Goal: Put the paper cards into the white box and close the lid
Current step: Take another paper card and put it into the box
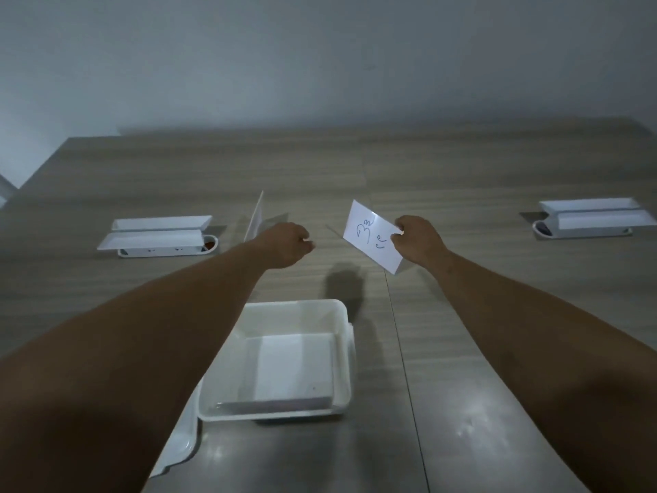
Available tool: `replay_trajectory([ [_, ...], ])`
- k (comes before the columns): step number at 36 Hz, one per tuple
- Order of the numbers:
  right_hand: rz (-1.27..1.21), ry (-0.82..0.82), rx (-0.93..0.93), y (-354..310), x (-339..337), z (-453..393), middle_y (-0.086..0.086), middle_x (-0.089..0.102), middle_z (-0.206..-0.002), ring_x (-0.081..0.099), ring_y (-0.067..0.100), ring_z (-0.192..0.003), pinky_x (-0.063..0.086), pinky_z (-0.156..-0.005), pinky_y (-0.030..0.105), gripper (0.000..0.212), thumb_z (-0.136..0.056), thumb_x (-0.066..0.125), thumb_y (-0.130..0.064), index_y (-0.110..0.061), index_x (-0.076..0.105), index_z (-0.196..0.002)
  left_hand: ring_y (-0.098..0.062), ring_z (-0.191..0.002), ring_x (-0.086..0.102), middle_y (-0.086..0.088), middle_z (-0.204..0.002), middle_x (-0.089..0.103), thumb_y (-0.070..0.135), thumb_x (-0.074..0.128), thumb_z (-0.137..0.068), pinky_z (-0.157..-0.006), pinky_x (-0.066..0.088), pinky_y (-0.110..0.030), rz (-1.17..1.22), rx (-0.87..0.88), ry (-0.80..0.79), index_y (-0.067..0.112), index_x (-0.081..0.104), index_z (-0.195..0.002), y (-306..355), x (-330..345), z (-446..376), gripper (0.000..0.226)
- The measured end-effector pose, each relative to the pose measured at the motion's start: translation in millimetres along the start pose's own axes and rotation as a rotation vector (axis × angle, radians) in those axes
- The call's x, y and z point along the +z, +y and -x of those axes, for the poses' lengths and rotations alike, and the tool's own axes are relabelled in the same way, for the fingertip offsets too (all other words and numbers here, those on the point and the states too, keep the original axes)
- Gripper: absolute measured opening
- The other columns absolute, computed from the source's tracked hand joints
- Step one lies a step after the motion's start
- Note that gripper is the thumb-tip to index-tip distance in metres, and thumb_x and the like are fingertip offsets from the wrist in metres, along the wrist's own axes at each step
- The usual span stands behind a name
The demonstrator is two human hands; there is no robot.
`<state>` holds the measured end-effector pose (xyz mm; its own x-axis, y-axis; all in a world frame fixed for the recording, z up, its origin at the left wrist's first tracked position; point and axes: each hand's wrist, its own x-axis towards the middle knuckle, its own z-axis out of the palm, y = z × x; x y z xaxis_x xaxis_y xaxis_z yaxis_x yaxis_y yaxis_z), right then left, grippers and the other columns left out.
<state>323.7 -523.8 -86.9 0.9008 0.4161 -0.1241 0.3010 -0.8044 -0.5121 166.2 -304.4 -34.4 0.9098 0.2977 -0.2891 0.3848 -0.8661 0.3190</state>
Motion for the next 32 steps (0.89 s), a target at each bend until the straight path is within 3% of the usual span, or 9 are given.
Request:
replay_trajectory([
  [3,0.004,-0.010,0.046,11,6,-23,0.012,0.049,-0.141,0.044,0.029,-0.131,0.038,-0.106,0.036,0.049,-0.084,0.052,-0.015,-0.009,0.049,-0.133,-0.026,-0.133,0.047,-0.010,-0.142,0.055,0.041,0.048,-0.096,-0.115,0.033,-0.038,-0.026,-0.007,-0.020,0.010,0.055,-0.135,0,7,-12,0.050],
  [6,0.016,-0.023,0.074,18,14,-38,0.015,0.046,-0.142,0.042,0.031,-0.133,0.039,-0.107,0.038,0.052,-0.084,0.050,-0.014,-0.008,0.045,-0.135,-0.027,-0.132,0.049,-0.010,-0.141,0.055,0.040,0.048,-0.097,-0.114,0.035,-0.038,-0.043,-0.016,-0.027,0.010,0.056,-0.133,-4,13,-19,0.049],
  [11,0.000,-0.051,0.093,24,33,-49,0.018,0.057,-0.127,0.055,0.036,-0.115,0.050,-0.091,0.040,0.038,-0.084,0.050,-0.011,-0.005,0.052,-0.122,-0.026,-0.133,0.048,-0.011,-0.141,0.056,0.039,0.048,-0.097,-0.114,0.034,-0.033,-0.033,-0.039,-0.014,0.008,0.059,-0.131,-8,17,-28,0.047],
  [14,-0.053,0.018,0.092,27,44,-49,0.020,0.063,-0.116,0.060,0.038,-0.105,0.051,-0.083,0.038,0.029,-0.082,0.050,-0.002,-0.002,0.058,-0.110,-0.026,-0.133,0.047,-0.011,-0.141,0.055,0.039,0.048,-0.097,-0.114,0.033,-0.034,-0.014,-0.061,-0.016,0.008,0.058,-0.131,-11,19,-31,0.048],
  [18,-0.135,0.192,0.091,22,49,-42,0.020,0.064,-0.116,0.059,0.037,-0.109,0.047,-0.090,0.035,0.032,-0.082,0.047,0.005,-0.002,0.064,-0.109,-0.025,-0.135,0.046,-0.009,-0.142,0.055,0.039,0.049,-0.096,-0.115,0.032,-0.033,0.003,-0.072,0.001,0.010,0.057,-0.133,-14,20,-29,0.048],
  [21,-0.182,0.234,-0.008,12,47,-36,0.019,0.063,-0.121,0.056,0.034,-0.116,0.042,-0.100,0.034,0.035,-0.086,0.046,0.006,-0.003,0.065,-0.115,-0.026,-0.131,0.050,-0.011,-0.137,0.059,0.035,0.050,-0.097,-0.111,0.034,-0.031,0.022,-0.087,0.030,0.007,0.058,-0.131,-16,17,-24,0.045],
  [25,-0.185,0.189,-0.193,-13,29,-25,0.020,0.067,-0.115,0.060,0.032,-0.110,0.039,-0.093,0.023,0.027,-0.090,0.049,0.002,0.000,0.068,-0.110,-0.030,-0.128,0.051,-0.016,-0.137,0.057,0.031,0.052,-0.096,-0.106,0.037,-0.032,0.024,-0.070,0.123,0.004,0.053,-0.132,-18,9,-17,0.046],
  [29,-0.218,0.168,-0.328,-51,0,0,0.018,0.070,-0.113,0.062,0.029,-0.108,0.034,-0.085,0.013,0.024,-0.092,0.051,0.000,0.002,0.069,-0.108,-0.032,-0.138,0.039,-0.013,-0.151,0.040,0.035,0.055,-0.093,-0.112,0.034,-0.043,0.029,-0.027,0.243,0.014,0.033,-0.148,-14,-7,1,0.062],
  [32,-0.252,0.160,-0.371,-79,-17,21,0.017,0.069,-0.116,0.061,0.026,-0.110,0.036,-0.088,0.014,0.024,-0.092,0.052,-0.001,0.002,0.069,-0.110,-0.031,-0.136,0.042,-0.013,-0.148,0.043,0.032,0.057,-0.093,-0.110,0.036,-0.043,0.019,0.036,0.320,0.015,0.038,-0.145,-15,-20,14,0.058],
])
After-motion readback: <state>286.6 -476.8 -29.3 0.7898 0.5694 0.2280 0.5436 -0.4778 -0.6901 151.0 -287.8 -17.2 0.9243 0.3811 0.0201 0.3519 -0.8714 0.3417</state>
